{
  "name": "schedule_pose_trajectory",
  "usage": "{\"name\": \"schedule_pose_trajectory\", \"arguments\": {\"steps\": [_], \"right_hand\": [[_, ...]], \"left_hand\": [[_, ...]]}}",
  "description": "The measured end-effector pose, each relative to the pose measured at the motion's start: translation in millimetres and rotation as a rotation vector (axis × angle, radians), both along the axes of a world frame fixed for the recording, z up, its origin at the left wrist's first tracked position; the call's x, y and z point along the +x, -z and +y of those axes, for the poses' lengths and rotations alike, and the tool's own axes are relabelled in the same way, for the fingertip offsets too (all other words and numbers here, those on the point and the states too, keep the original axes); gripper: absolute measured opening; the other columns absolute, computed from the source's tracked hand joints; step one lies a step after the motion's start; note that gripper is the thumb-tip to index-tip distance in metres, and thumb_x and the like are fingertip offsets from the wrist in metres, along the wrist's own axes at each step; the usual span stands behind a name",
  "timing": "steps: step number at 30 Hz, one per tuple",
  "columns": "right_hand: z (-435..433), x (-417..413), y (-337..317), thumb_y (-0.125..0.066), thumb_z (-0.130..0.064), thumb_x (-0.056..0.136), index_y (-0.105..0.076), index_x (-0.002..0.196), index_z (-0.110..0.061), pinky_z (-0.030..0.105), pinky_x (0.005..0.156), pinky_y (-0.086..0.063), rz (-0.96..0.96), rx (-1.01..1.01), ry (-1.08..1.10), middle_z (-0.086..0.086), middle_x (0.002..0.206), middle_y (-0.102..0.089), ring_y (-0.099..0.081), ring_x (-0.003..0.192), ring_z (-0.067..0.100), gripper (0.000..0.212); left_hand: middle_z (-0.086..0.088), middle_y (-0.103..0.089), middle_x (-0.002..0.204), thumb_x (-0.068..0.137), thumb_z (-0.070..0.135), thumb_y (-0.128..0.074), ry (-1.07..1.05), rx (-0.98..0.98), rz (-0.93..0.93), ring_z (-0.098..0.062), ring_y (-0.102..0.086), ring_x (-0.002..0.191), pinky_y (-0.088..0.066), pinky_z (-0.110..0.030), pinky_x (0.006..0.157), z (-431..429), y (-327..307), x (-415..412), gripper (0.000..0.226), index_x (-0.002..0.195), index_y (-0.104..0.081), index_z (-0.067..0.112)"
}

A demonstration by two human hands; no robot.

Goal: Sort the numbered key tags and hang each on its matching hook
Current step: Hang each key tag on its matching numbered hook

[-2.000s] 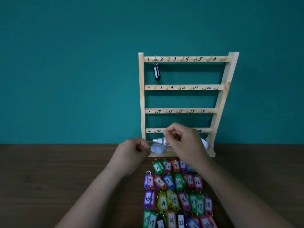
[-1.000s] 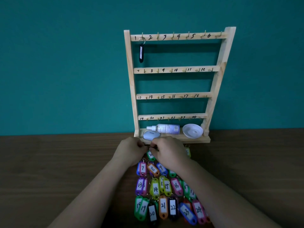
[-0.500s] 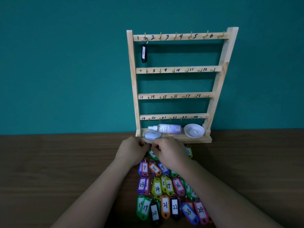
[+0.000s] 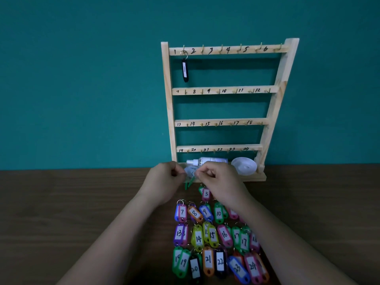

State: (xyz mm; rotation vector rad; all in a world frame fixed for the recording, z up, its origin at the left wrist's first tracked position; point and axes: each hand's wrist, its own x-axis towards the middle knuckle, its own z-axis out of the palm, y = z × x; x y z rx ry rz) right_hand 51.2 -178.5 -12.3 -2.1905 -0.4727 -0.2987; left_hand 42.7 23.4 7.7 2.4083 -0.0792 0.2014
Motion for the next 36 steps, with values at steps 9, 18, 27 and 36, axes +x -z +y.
{"name": "schedule_pose_trajectory", "arguments": {"steps": [9,18,27,36], "right_hand": [[-8,-6,-33,-0.068,-0.032,0.104,-0.079,0.100,-0.031,0.036,0.068,-0.057,-0.060,0.123,-0.010,-0.011,0.077,-0.073,-0.069,0.072,0.009,0.012],[-14,8,-113,-0.073,-0.032,0.101,-0.077,0.097,-0.031,0.019,0.059,-0.052,-0.208,0.148,0.045,-0.011,0.072,-0.072,-0.068,0.063,0.005,0.006],[-13,35,-213,-0.070,-0.027,0.104,-0.080,0.099,-0.020,0.021,0.055,-0.045,-0.453,0.238,0.142,-0.005,0.055,-0.062,-0.055,0.048,0.001,0.013],[3,53,-252,-0.067,-0.027,0.104,-0.079,0.093,-0.020,0.022,0.051,-0.043,-0.426,0.165,0.197,-0.006,0.053,-0.064,-0.050,0.044,0.003,0.017]], "left_hand": [[0.013,-0.071,0.089,0.098,0.020,-0.069,0.096,-0.173,-0.181,-0.003,-0.066,0.086,-0.051,-0.020,0.077,-3,-36,-14,0.016,0.088,-0.070,0.032],[0.016,-0.070,0.096,0.100,0.022,-0.067,0.098,-0.220,-0.268,-0.003,-0.063,0.089,-0.052,-0.027,0.081,-10,-56,-20,0.013,0.091,-0.067,0.031],[0.018,-0.070,0.088,0.100,0.023,-0.067,0.109,-0.236,-0.273,-0.004,-0.064,0.086,-0.050,-0.021,0.071,-11,-60,-22,0.014,0.089,-0.068,0.032],[0.014,-0.066,0.082,0.101,0.027,-0.069,0.115,-0.251,-0.282,-0.009,-0.062,0.081,-0.047,-0.022,0.066,-11,-63,-23,0.013,0.089,-0.067,0.032]]}}
